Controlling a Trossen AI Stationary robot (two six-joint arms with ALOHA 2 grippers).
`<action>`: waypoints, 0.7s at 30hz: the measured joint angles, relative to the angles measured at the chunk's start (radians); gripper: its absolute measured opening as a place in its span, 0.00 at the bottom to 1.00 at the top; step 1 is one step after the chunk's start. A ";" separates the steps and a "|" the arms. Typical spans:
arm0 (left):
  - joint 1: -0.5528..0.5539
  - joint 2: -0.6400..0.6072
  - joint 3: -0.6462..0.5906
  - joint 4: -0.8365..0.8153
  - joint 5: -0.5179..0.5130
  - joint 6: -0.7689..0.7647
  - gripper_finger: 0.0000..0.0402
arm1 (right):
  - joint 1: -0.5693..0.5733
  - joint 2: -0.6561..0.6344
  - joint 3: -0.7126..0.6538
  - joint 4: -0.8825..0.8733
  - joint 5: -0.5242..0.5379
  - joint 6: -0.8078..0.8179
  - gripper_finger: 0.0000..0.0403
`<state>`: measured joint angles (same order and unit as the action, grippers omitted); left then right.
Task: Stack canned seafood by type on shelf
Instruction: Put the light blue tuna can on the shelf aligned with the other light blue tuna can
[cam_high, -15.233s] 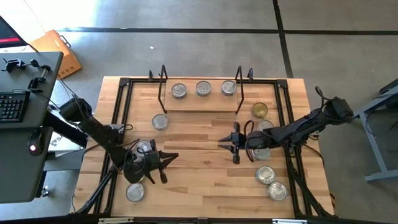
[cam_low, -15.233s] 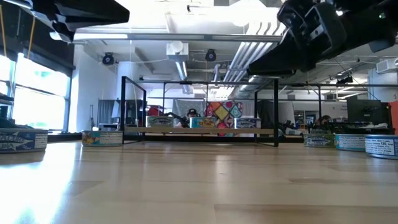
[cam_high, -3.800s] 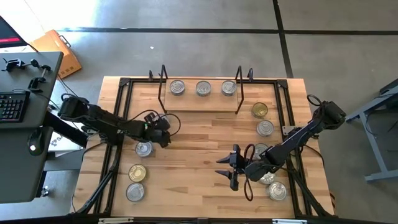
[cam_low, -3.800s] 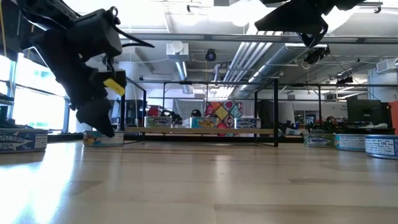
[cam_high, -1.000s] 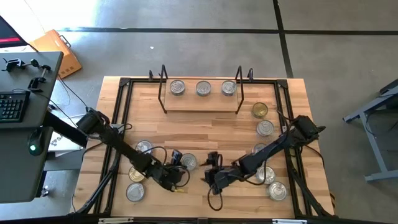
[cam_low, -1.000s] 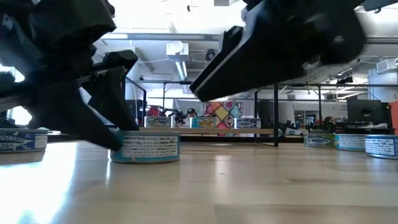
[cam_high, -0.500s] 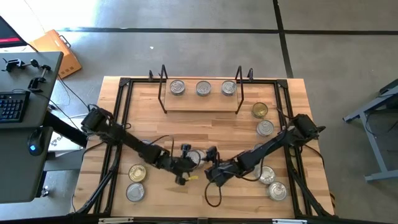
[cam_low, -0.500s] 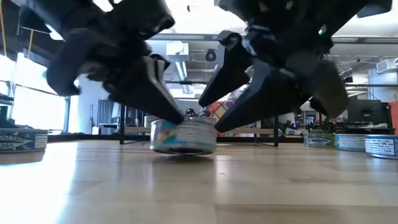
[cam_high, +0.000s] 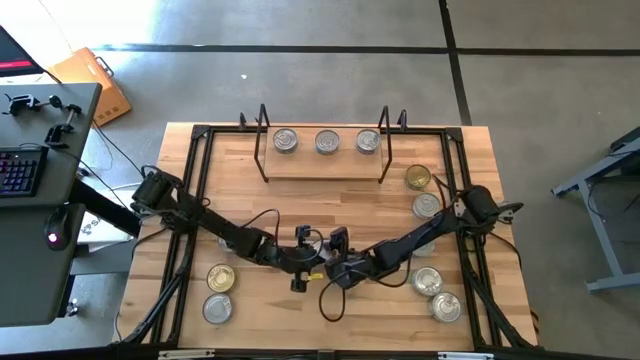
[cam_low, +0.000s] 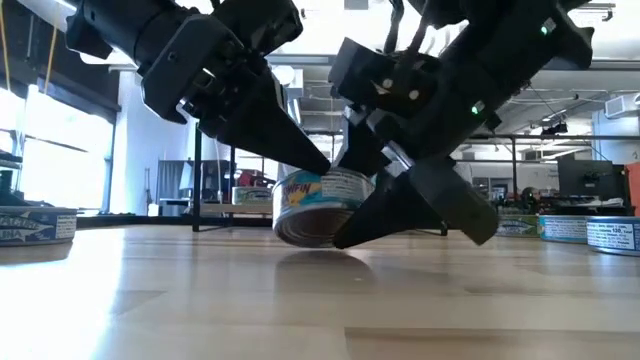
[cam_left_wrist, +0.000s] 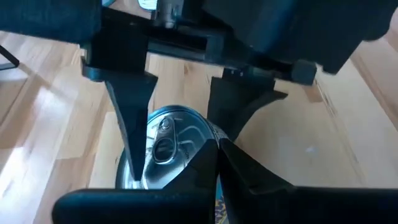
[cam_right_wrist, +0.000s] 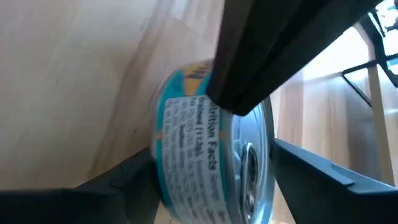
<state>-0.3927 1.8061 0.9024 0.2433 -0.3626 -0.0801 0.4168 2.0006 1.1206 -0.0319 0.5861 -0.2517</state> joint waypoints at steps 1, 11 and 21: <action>0.000 0.000 0.000 0.001 0.000 -0.007 0.00 | 0.000 0.002 0.000 0.002 0.003 0.021 0.64; -0.039 -0.054 0.001 0.007 -0.009 0.098 0.07 | 0.017 -0.005 -0.052 0.073 -0.014 0.253 0.29; -0.123 -0.077 0.002 0.019 -0.151 0.319 0.40 | 0.016 -0.041 -0.276 0.543 -0.083 0.380 0.29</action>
<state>-0.5160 1.7290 0.9039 0.2626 -0.5132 0.2386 0.4332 1.9598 0.8445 0.5115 0.5027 0.1287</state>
